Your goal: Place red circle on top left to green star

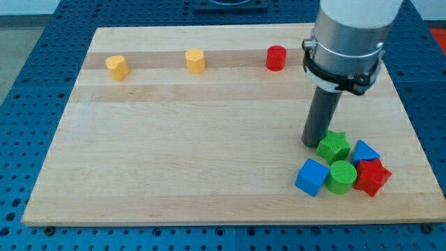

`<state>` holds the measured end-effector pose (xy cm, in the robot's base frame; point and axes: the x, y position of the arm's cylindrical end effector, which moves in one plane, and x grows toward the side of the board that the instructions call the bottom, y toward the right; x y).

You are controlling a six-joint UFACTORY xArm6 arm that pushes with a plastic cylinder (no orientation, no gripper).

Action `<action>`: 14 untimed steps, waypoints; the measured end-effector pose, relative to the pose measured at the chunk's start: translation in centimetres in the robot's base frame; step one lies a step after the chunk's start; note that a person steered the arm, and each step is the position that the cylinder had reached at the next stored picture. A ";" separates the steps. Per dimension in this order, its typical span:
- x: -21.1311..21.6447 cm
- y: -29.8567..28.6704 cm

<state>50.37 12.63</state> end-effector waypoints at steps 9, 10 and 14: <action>-18.2 -4.4; -14.7 -4.4; -7.1 -4.4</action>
<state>43.28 8.26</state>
